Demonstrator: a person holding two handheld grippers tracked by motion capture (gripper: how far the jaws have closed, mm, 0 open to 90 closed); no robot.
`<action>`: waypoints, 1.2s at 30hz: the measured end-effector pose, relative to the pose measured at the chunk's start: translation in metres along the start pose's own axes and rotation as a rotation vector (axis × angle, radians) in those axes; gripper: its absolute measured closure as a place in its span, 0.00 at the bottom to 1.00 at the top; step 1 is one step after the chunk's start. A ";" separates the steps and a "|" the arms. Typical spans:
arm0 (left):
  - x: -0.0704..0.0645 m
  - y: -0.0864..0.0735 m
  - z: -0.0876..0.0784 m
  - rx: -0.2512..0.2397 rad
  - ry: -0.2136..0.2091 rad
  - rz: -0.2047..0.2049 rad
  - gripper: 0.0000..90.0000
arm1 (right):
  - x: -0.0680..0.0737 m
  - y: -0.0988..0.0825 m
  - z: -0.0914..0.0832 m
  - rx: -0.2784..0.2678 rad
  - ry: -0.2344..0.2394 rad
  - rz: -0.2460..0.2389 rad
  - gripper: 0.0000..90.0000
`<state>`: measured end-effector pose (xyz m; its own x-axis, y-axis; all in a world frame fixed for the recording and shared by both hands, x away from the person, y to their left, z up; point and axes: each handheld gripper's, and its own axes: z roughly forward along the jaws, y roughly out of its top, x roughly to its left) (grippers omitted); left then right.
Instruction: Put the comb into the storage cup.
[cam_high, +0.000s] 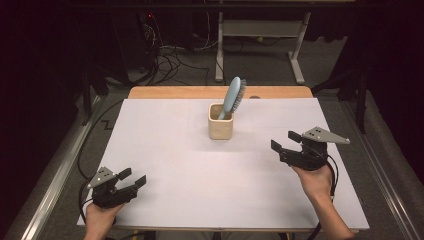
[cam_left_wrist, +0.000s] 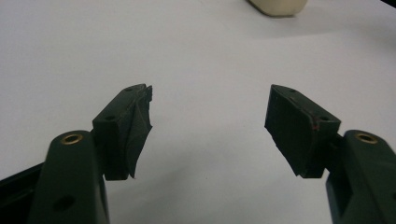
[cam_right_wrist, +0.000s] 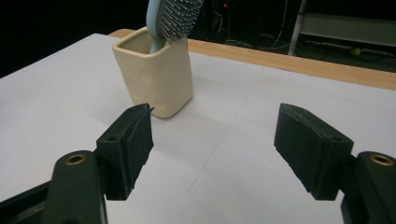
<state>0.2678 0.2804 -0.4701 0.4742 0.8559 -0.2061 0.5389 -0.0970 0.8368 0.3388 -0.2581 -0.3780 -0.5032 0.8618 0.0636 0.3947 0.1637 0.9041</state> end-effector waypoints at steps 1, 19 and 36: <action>0.000 0.000 0.000 -0.002 0.000 -0.001 0.35 | -0.001 -0.001 -0.001 -0.002 0.000 0.001 0.32; 0.001 0.000 0.000 -0.008 -0.007 -0.012 0.35 | -0.006 -0.014 -0.015 -0.013 0.000 0.027 0.32; 0.001 0.000 -0.001 -0.010 -0.007 -0.020 0.35 | -0.008 -0.026 -0.028 -0.020 -0.004 0.051 0.32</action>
<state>0.2675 0.2819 -0.4699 0.4682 0.8541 -0.2265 0.5417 -0.0749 0.8372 0.3106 -0.2825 -0.3905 -0.4794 0.8709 0.1080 0.4042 0.1099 0.9081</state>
